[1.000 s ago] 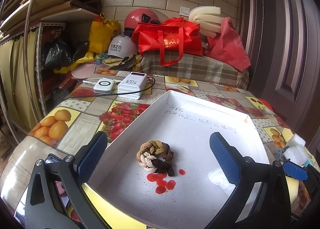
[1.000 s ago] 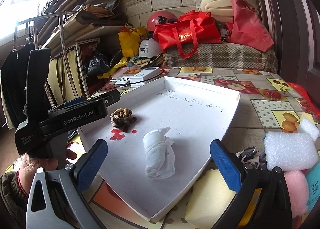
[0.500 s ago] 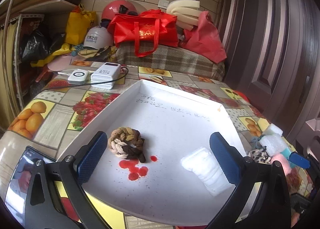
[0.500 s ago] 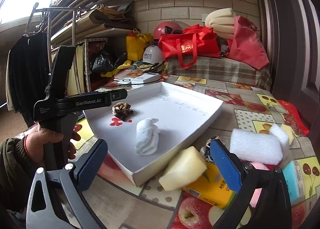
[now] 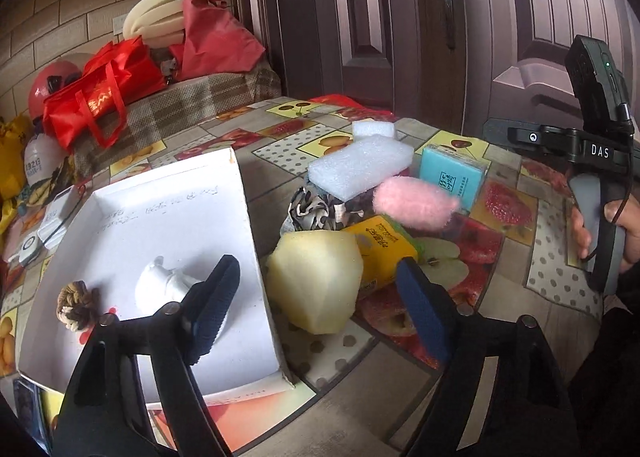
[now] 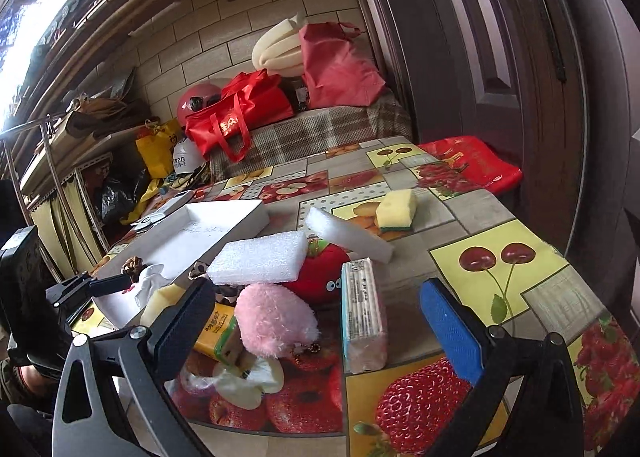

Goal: Organize soft objects
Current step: 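Grasp the yellow sponge with the left gripper while the right gripper grasps the wrapped white bar, then place the yellow sponge in the box with the left gripper while the right gripper places the white bar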

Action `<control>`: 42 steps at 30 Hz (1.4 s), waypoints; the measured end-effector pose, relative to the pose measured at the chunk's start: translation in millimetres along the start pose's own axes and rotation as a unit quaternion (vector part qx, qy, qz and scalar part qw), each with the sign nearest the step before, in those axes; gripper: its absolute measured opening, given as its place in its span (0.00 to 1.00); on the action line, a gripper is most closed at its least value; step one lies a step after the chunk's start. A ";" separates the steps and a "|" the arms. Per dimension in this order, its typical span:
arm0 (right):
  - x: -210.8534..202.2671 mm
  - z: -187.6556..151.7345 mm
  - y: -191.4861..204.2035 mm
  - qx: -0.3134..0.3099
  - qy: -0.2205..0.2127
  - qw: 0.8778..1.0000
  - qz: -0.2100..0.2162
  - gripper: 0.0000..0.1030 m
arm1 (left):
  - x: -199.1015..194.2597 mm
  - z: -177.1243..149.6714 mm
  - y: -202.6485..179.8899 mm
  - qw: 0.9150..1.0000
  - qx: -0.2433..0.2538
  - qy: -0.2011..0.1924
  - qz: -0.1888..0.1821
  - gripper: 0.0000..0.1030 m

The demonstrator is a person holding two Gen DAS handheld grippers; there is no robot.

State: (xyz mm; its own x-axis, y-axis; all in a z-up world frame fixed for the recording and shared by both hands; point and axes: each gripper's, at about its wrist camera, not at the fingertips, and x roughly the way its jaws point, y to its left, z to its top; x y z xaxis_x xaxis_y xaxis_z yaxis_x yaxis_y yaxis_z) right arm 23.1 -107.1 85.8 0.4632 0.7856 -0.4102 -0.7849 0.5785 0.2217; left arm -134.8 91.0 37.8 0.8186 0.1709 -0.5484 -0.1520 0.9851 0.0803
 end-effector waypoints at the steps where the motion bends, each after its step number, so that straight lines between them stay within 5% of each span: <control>1: 0.4 0.0 -0.4 0.003 0.001 1.000 0.000 1.00 | 6.2 1.2 -1.4 1.000 0.002 0.012 0.010 0.59; 6: -4.4 -2.5 -4.4 0.007 -0.004 1.000 -0.005 1.00 | 25.4 2.1 -12.4 0.998 0.026 0.045 0.044 0.55; 9: 2.6 -1.2 -16.6 0.014 0.021 1.000 -0.018 0.99 | 34.3 1.5 -17.4 0.995 0.040 0.063 0.060 0.33; 16: 53.1 -1.3 -24.3 0.006 0.143 0.990 -0.017 0.60 | 34.4 0.8 -10.3 0.996 0.026 0.064 0.052 0.30; 18: 65.5 -5.4 -24.8 0.008 0.173 0.985 -0.016 0.46 | 34.2 0.9 -9.5 0.996 0.023 0.064 0.051 0.30; 19: 68.4 -7.1 -26.2 0.011 0.181 0.983 -0.012 0.28 | 33.6 1.1 -9.3 0.997 0.022 0.062 0.051 0.28; 20: 68.3 -7.6 -27.7 0.016 0.181 0.983 -0.006 0.26 | 31.3 1.4 -9.0 0.997 0.020 0.055 0.052 0.24; 29: -16.2 2.2 -19.8 0.017 -0.036 0.999 -0.006 0.26 | -19.4 0.7 7.4 0.996 -0.023 -0.074 0.033 0.21; 42: 12.6 1.9 54.9 -0.062 -0.025 0.996 0.052 0.26 | -47.3 -15.2 63.3 0.983 -0.101 -0.119 0.096 0.21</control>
State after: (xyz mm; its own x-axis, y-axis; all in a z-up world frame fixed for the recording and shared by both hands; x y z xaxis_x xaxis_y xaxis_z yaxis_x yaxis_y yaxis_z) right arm -13.4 -65.1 94.6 0.3946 0.8511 -0.3463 -0.8727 0.4651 0.1487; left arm -191.6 145.0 56.1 0.8669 0.3769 -0.3263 -0.4038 0.9147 -0.0160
